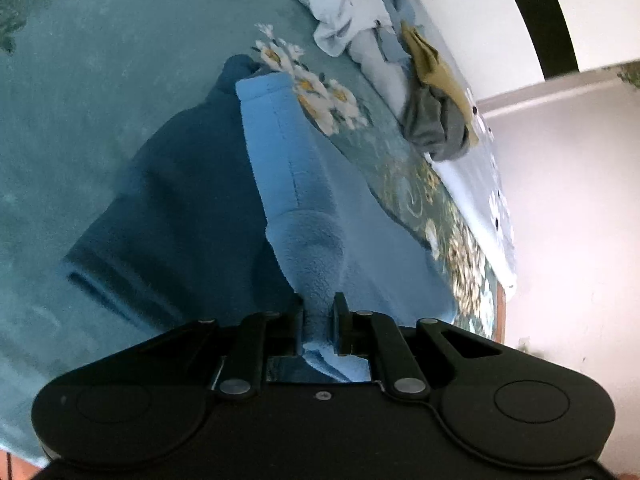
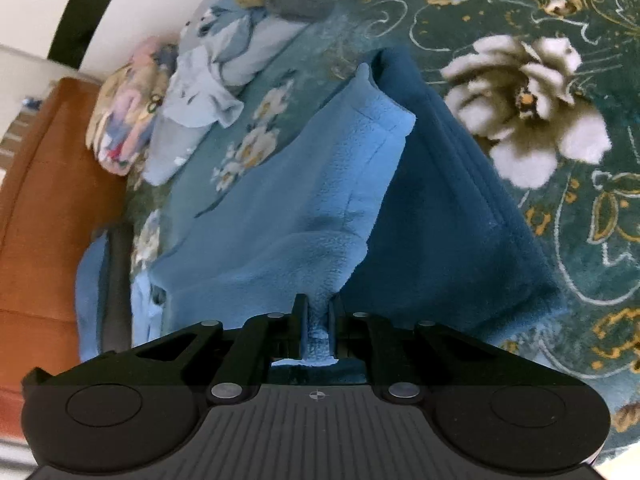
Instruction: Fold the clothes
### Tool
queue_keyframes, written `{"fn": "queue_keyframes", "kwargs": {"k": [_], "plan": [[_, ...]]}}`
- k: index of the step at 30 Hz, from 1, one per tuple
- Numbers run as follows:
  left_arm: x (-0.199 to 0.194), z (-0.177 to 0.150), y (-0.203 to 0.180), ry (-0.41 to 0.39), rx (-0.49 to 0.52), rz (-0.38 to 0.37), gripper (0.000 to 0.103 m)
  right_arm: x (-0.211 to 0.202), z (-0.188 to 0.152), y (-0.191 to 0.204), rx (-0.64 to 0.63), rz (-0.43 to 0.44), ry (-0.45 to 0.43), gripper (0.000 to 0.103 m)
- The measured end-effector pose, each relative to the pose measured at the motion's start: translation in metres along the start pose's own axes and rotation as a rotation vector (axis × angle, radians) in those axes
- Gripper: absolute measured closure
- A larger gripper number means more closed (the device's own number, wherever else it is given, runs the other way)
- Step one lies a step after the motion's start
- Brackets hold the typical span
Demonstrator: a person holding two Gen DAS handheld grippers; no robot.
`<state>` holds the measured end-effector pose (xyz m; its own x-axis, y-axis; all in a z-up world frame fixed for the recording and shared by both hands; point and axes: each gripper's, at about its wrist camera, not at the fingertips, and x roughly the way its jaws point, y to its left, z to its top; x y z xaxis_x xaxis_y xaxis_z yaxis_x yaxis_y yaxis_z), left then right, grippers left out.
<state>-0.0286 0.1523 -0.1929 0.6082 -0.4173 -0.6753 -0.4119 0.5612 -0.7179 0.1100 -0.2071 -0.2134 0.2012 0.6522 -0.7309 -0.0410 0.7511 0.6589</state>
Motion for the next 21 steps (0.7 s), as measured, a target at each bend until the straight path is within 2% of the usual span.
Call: {"fn": "queue_keyframes", "kwargs": {"k": [11, 18, 21], "plan": [[0.042, -0.022, 0.038, 0.032, -0.059, 0.162, 0.091, 0.04, -0.016, -0.024, -0.001, -0.135, 0.064, 0.095], [0.044, -0.016, 0.035, 0.06, -0.018, 0.171, 0.086, 0.042, -0.016, -0.022, -0.025, -0.155, 0.083, 0.094], [0.035, -0.014, 0.032, 0.07, -0.013, 0.171, 0.079, 0.037, -0.015, -0.016, -0.046, -0.167, 0.085, 0.091]]}}
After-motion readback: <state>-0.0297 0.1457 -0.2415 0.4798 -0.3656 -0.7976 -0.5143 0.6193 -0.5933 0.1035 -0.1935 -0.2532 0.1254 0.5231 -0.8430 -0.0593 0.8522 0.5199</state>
